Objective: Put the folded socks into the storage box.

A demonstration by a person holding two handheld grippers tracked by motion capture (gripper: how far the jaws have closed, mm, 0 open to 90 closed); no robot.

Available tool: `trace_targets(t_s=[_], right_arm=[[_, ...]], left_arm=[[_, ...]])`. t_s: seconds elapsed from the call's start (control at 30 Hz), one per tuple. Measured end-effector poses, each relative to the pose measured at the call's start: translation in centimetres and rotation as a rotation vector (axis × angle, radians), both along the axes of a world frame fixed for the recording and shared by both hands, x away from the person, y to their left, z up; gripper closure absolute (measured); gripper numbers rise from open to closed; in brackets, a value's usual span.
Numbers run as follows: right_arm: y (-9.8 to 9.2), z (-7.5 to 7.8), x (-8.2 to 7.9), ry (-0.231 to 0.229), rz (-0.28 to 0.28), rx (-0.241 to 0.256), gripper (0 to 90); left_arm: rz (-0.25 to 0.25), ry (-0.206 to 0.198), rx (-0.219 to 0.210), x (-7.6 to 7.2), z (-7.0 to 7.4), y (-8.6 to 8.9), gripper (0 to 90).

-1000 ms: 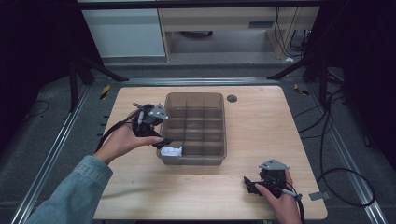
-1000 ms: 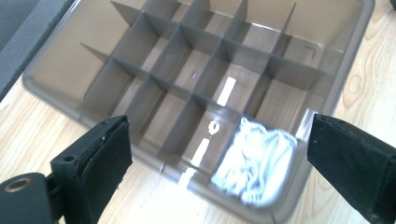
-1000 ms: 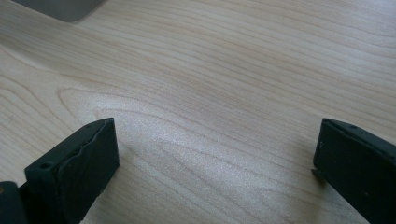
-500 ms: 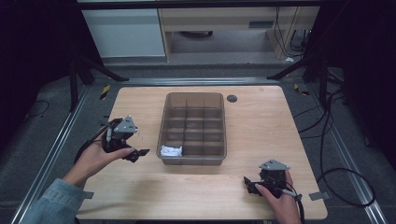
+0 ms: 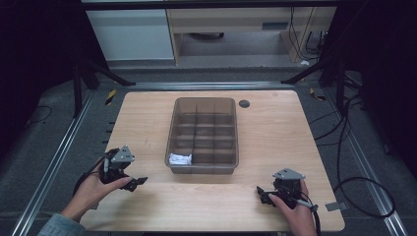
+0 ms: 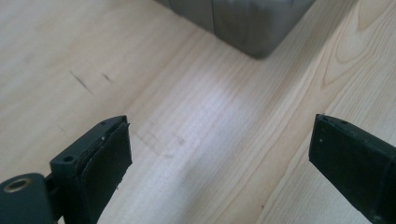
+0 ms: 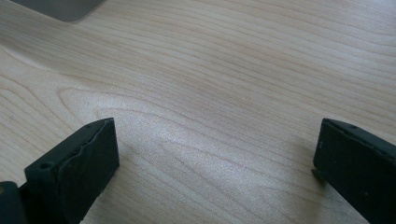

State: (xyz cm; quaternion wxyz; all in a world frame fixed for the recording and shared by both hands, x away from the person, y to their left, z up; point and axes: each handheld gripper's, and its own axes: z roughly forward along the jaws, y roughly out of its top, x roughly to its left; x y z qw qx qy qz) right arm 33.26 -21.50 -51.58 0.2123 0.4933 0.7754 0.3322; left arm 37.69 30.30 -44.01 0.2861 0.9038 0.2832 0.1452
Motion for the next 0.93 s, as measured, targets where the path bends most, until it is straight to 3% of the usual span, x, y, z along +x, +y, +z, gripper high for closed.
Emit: trace_targets(t_s=[0.2, 0.3, 0.37, 0.5, 0.7, 0.77, 0.8, 0.83, 0.93], right_arm=[[0.0, 0.0, 0.0, -0.003, 0.002, -0.002, 0.3], [0.0, 0.0, 0.0, 0.0, 0.0, 0.0, 0.3], [0.0, 0.0, 0.0, -0.001, 0.002, -0.001, 0.3], [0.0, 0.0, 0.0, -0.003, 0.002, -0.002, 0.3], [0.0, 0.0, 0.0, -0.003, 0.002, -0.002, 0.3], [0.0, 0.0, 0.0, -0.002, 0.001, -0.001, 0.4], [0.0, 0.0, 0.0, -0.003, 0.002, -0.002, 0.3], [0.0, 0.0, 0.0, -0.003, 0.002, -0.002, 0.3], [0.0, 0.0, 0.0, -0.003, 0.002, -0.002, 0.4]], left_arm=[[0.071, 0.02, 0.002, 1.0, -2.8, 0.8, 5.2], [0.114, 0.051, -0.032, 1.9, -4.1, 1.1, 5.2], [0.138, 0.075, -0.035, 2.5, -4.7, 1.0, 4.6], [0.154, 0.077, -0.036, 3.2, -5.5, 0.4, 4.8], [0.169, 0.041, -0.066, 3.8, -6.1, 0.3, 0.4], [0.158, 0.018, -0.099, 3.9, -6.4, 0.5, 0.0], [0.167, -0.022, -0.143, 3.8, -6.8, 0.6, 0.0], [0.173, -0.038, -0.156, 3.7, -7.0, 0.7, 0.0], [0.175, -0.036, -0.156, 3.7, -7.0, 0.7, 0.0]])
